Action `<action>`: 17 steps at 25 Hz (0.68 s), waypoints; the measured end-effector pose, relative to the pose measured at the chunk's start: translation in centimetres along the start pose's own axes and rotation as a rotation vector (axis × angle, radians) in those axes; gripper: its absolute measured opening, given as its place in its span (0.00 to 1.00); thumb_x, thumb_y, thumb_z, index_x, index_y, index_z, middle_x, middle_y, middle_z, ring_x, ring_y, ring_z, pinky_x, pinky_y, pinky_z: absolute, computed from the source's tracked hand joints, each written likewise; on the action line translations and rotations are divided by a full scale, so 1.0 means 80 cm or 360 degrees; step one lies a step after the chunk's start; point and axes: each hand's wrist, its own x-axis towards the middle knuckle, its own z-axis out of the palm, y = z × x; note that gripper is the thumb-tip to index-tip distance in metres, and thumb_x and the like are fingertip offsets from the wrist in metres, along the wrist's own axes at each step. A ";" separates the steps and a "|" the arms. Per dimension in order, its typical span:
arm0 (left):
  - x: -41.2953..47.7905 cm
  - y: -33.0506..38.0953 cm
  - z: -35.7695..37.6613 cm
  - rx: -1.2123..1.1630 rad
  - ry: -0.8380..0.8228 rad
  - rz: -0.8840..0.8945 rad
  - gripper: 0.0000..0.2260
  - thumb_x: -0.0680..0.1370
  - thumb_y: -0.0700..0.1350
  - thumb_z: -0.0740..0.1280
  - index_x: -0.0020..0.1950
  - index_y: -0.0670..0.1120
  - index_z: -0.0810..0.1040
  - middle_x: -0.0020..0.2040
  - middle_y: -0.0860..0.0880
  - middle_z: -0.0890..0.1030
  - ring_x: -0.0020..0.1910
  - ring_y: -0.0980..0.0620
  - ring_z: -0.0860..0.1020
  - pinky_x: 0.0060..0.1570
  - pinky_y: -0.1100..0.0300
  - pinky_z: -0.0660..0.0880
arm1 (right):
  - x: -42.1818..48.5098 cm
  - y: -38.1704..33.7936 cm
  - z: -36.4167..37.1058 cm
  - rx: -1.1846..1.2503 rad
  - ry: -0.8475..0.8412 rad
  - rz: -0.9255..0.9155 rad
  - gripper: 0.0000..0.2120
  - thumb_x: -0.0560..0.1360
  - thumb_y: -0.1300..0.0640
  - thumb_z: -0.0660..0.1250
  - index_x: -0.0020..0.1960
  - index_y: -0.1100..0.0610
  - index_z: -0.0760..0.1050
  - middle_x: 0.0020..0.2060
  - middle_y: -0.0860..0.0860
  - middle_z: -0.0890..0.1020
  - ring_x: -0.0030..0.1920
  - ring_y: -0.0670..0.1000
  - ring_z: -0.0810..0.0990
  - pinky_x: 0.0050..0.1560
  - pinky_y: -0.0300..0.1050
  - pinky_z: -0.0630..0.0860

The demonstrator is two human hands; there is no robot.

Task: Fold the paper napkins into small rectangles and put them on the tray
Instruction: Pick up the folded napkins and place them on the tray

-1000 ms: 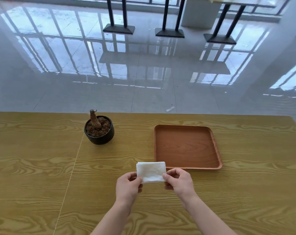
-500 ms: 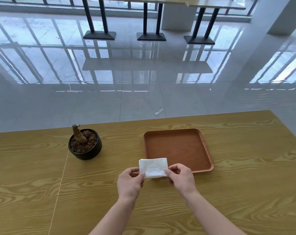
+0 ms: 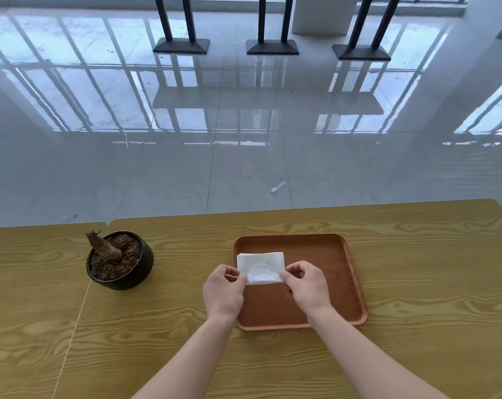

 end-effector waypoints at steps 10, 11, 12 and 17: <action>0.053 0.014 0.036 0.0208 0.0053 -0.0033 0.06 0.72 0.46 0.74 0.37 0.52 0.80 0.35 0.56 0.82 0.36 0.59 0.79 0.35 0.64 0.70 | 0.067 -0.009 0.015 -0.0148 -0.0010 -0.0006 0.05 0.72 0.52 0.75 0.41 0.50 0.80 0.36 0.48 0.85 0.38 0.52 0.84 0.45 0.57 0.83; 0.057 0.014 0.037 0.0234 0.0059 -0.0033 0.05 0.72 0.46 0.74 0.38 0.52 0.80 0.35 0.56 0.82 0.36 0.58 0.79 0.36 0.63 0.71 | 0.070 -0.010 0.018 -0.0162 -0.0016 -0.0002 0.05 0.72 0.51 0.75 0.41 0.50 0.80 0.37 0.48 0.84 0.39 0.52 0.84 0.46 0.57 0.83; 0.059 0.013 0.037 0.0264 0.0063 -0.0029 0.04 0.73 0.46 0.74 0.39 0.52 0.80 0.35 0.56 0.82 0.37 0.58 0.79 0.37 0.62 0.71 | 0.071 -0.010 0.020 -0.0185 -0.0017 -0.0004 0.05 0.73 0.51 0.75 0.41 0.49 0.80 0.38 0.47 0.84 0.40 0.52 0.83 0.45 0.57 0.83; 0.066 0.012 0.040 0.0374 0.0066 0.0020 0.03 0.74 0.47 0.71 0.45 0.50 0.83 0.37 0.57 0.81 0.36 0.59 0.78 0.34 0.64 0.69 | 0.076 -0.011 0.029 -0.0328 0.0028 -0.0040 0.05 0.74 0.50 0.72 0.43 0.50 0.79 0.38 0.46 0.83 0.39 0.51 0.83 0.46 0.57 0.82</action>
